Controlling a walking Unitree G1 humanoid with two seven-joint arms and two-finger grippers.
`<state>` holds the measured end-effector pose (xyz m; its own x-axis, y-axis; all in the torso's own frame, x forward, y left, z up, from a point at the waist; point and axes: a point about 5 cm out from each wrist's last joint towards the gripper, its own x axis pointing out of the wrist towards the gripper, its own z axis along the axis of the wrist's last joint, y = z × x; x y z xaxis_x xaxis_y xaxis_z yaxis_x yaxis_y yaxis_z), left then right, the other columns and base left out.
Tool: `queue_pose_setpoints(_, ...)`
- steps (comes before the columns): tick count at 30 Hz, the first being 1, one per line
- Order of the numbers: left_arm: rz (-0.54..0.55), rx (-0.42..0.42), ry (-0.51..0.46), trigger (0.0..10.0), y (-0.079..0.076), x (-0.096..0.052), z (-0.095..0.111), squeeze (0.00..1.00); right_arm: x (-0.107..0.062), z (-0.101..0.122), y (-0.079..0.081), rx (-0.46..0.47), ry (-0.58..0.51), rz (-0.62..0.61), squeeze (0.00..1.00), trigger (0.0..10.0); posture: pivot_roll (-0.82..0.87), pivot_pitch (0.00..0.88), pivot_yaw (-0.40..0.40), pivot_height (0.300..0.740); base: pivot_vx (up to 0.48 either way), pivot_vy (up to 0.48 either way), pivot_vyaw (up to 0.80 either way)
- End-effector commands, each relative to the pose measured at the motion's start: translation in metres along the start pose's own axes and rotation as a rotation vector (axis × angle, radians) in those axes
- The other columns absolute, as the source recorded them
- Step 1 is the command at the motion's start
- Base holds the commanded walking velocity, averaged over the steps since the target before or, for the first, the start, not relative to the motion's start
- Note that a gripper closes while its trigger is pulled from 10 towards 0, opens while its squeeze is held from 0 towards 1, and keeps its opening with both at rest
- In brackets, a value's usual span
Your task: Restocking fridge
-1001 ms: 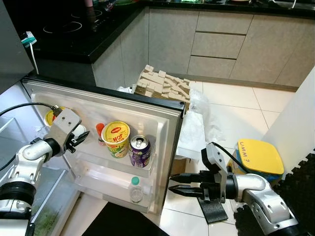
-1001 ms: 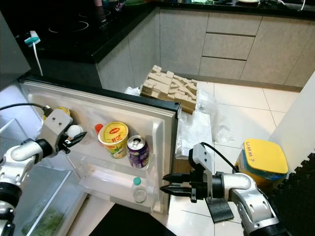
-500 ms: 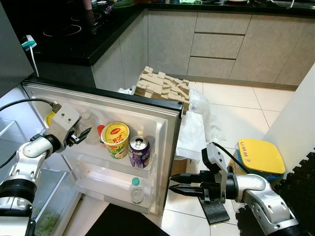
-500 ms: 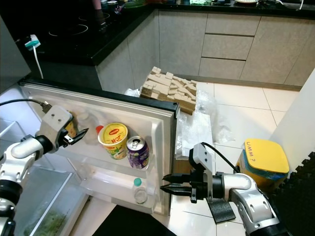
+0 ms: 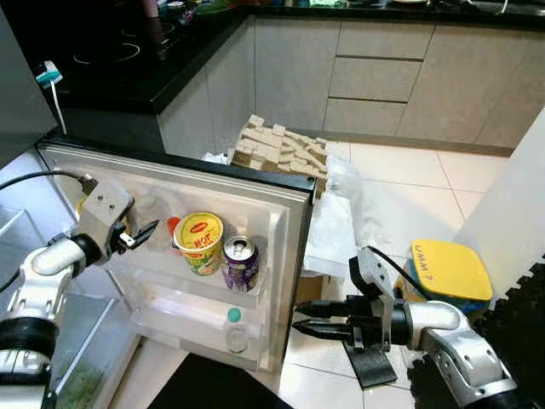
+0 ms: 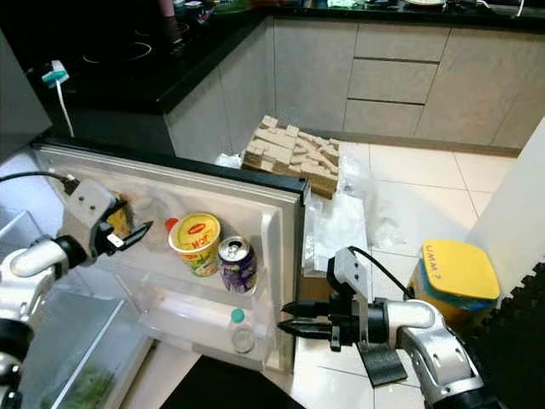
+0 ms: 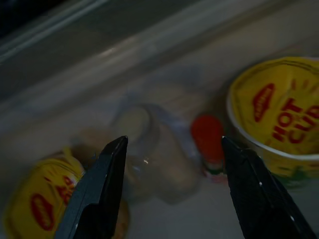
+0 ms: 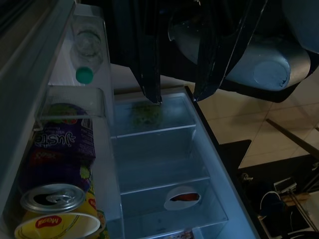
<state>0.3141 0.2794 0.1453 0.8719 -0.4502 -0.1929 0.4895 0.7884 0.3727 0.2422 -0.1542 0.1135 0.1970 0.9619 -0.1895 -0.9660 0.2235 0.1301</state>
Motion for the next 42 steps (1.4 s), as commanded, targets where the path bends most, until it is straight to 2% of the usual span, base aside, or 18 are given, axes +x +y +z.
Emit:
queue_pose_setpoints(1,-0.021,-0.023,-0.003,10.0,0.008,-0.014,0.002,0.0,0.0,0.002,-0.001,0.005,-0.003,0.006,0.0,10.0,-0.06,0.0,0.028,0.74,0.0,0.0,0.0)
queue_pose_setpoints(6,-0.116,-0.071,0.002,10.0,0.005,-0.031,-0.001,0.0,-0.001,0.001,-0.001,0.007,0.001,0.01,0.0,10.0,-0.06,0.0,0.025,0.74,0.0,0.0,0.0)
queue_pose_setpoints(9,-0.095,-0.082,0.014,10.0,0.013,-0.046,-0.003,0.0,-0.001,0.001,-0.001,0.009,0.003,0.014,0.0,10.0,-0.06,0.0,0.021,0.74,0.0,0.0,0.0)
queue_pose_setpoints(13,-0.077,-0.093,0.013,10.0,0.017,-0.054,-0.002,0.0,-0.001,0.0,-0.001,0.011,0.005,0.016,0.0,10.0,-0.05,0.0,0.017,0.74,0.0,0.0,0.0)
queue_pose_setpoints(16,-0.123,-0.138,-0.007,10.0,0.013,-0.068,0.002,0.0,-0.001,0.0,-0.003,0.015,0.009,0.021,0.0,10.0,-0.05,0.0,0.014,0.74,0.0,0.0,0.0)
queue_pose_setpoints(18,-0.145,-0.151,-0.011,10.0,0.011,-0.071,0.002,0.0,-0.001,0.0,-0.003,0.016,0.01,0.021,0.0,10.0,-0.05,0.0,0.011,0.74,0.0,0.0,0.0)
queue_pose_setpoints(21,-0.19,-0.179,0.002,10.0,0.004,-0.077,0.0,0.0,-0.003,-0.001,-0.005,0.02,0.012,0.018,0.0,10.0,-0.05,0.0,0.007,0.74,0.0,0.0,0.0)
queue_pose_setpoints(26,-0.236,-0.253,0.071,10.0,-0.015,-0.082,-0.021,0.0,-0.004,-0.003,-0.007,0.028,0.017,0.014,0.0,10.0,-0.05,0.0,0.001,0.74,0.0,0.0,0.0)
queue_pose_setpoints(31,-0.187,-0.345,0.16,10.0,-0.03,-0.093,-0.051,0.0,-0.007,-0.005,-0.008,0.037,0.021,0.014,0.0,10.0,-0.05,0.0,-0.006,0.74,0.0,0.0,0.0)
queue_pose_setpoints(35,-0.167,-0.395,0.181,10.0,-0.037,-0.097,-0.061,0.0,-0.008,-0.006,-0.009,0.042,0.025,0.012,0.0,10.0,-0.05,0.0,-0.006,0.74,0.0,0.0,0.0)
queue_pose_setpoints(39,-0.168,-0.517,0.197,10.0,-0.06,-0.103,-0.081,0.0,-0.012,-0.012,-0.01,0.061,0.034,-0.001,0.0,10.0,-0.04,0.0,-0.01,0.74,0.0,0.0,0.0)
queue_pose_setpoints(42,-0.168,-0.562,0.211,10.0,-0.068,-0.104,-0.089,0.0,-0.012,-0.014,-0.011,0.068,0.035,-0.005,0.0,10.0,-0.04,0.0,-0.013,0.74,0.0,0.0,0.0)
